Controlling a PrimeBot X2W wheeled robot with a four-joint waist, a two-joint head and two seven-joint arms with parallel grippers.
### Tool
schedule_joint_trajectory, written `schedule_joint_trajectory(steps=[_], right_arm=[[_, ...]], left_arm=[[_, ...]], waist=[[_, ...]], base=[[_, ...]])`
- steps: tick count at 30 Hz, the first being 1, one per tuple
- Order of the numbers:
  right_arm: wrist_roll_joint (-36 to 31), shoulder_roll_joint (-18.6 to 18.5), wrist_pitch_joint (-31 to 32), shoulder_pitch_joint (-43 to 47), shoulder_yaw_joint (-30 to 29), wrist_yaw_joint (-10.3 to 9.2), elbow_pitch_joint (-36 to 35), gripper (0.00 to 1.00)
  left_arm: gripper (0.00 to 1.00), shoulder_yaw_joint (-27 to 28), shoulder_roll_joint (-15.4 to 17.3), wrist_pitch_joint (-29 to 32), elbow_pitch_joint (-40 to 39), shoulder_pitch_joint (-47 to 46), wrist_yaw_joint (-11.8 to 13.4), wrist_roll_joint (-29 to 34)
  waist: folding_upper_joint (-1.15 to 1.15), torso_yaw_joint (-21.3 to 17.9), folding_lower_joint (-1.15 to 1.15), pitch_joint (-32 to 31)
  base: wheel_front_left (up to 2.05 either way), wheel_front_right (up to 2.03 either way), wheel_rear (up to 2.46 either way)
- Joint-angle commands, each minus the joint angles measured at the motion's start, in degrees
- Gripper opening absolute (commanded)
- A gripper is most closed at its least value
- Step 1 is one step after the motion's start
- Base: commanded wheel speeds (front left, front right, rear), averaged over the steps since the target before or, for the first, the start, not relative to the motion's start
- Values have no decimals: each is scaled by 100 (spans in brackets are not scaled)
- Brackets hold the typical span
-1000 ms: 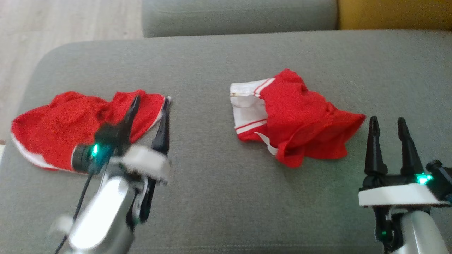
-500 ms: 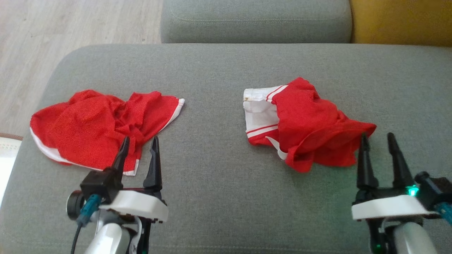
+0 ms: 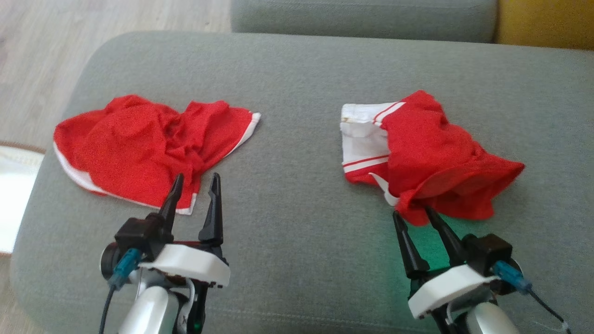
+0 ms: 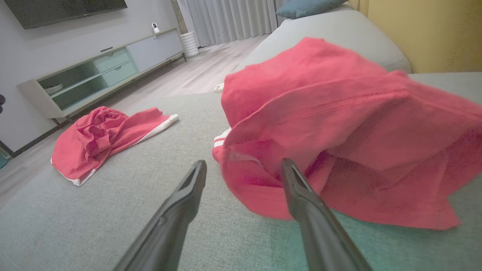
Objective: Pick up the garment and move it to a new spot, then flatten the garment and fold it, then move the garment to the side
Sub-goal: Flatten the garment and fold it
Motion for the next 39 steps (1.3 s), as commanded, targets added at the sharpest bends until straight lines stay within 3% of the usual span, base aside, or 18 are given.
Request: schedule_joint_trajectory(steps=[1,7,8,9,16,20,30,35,39], right_arm=[[-24,-36,41,-341,125,23,-93,100],[-156,-36,55,-607,37,23,350,100],[-99,-36,42,-656,42,23,417,34],[-12,-36,-12,-716,72,23,440,0],[367,-36,-407,-1141,28,23,101,0],[348,-36,-346,-1361,-360,23,-310,0],[-94,-36,572,-2003,-1835,23,-796,0],[-262,-101,949,-2736,-2945,23,-435,0],[-889,-463,1015,-3357,-3892,23,161,0]], left_arm=[[100,225,-6,-70,-141,-296,-29,51],[100,316,-105,-70,-55,-304,-138,121],[100,333,-116,-70,-45,-294,-153,132],[100,348,-125,-70,-33,-284,-168,143],[100,514,-169,-70,57,-151,-239,174],[100,549,-186,-70,68,-38,-276,182],[100,562,-205,-70,-16,84,-304,152],[100,442,-207,-70,-60,-3,-300,87],[100,334,-208,-70,-63,-116,-268,27]], waist=[[0,133,0,109],[0,331,0,214],[0,346,0,212],[0,358,0,202],[0,261,0,-104],[0,143,0,-338],[0,-71,0,-435],[0,-43,0,-184],[0,56,0,50]], base=[[0,0,0],[0,0,0],[0,0,0],[0,0,0],[0,0,0],[0,0,0],[0,0,0],[0,0,0],[0,0,0]])
